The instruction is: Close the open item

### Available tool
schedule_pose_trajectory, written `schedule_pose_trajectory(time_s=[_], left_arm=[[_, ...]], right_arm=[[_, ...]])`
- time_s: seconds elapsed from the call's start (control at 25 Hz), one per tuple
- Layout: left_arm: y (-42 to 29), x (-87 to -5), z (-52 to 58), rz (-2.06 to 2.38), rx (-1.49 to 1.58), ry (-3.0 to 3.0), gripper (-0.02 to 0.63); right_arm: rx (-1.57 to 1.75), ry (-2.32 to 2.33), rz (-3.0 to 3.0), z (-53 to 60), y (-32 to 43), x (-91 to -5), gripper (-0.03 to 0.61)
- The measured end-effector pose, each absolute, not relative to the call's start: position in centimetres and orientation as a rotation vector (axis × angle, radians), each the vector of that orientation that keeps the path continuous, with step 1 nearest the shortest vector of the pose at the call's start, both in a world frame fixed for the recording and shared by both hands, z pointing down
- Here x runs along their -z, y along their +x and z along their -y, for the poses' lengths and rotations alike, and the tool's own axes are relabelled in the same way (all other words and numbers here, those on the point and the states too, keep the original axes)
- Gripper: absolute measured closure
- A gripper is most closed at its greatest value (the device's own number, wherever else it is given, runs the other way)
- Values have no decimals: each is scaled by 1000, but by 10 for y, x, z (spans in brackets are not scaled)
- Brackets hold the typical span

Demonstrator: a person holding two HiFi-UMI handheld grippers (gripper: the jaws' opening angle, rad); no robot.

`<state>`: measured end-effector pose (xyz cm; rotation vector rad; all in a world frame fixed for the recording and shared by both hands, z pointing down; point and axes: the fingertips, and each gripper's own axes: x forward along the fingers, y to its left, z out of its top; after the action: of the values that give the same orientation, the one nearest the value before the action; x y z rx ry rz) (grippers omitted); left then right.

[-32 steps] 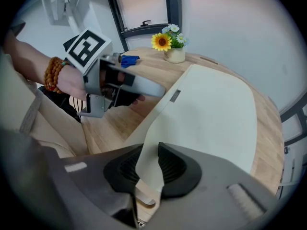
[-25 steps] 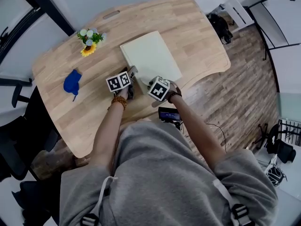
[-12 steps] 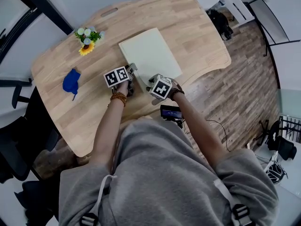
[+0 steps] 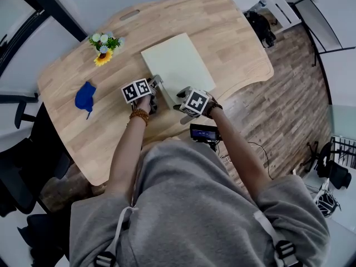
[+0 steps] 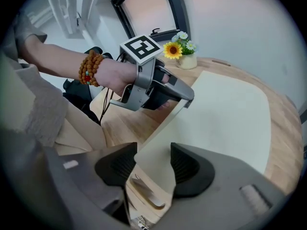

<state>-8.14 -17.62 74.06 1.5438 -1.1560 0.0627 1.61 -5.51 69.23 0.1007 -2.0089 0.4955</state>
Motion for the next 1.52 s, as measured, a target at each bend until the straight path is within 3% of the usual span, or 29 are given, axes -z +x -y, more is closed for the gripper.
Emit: schedule_pose_trajectory(time_s=[0.2, 0.32, 1.32, 1.52], left_arm=[[-85, -741, 175, 1147, -58, 1540, 379], [-86, -742, 175, 1155, -66, 1535, 376], [-83, -744, 172, 1155, -91, 1515, 373], [-87, -752, 169, 1159, -50, 1467, 337]], right_arm=[[-472, 70, 2019, 50, 13, -686, 350], [-477, 76, 2066, 52, 6, -674, 400], [-474, 261, 2088, 86, 11, -677, 408], [-465, 270, 2094, 88, 12, -674, 408]])
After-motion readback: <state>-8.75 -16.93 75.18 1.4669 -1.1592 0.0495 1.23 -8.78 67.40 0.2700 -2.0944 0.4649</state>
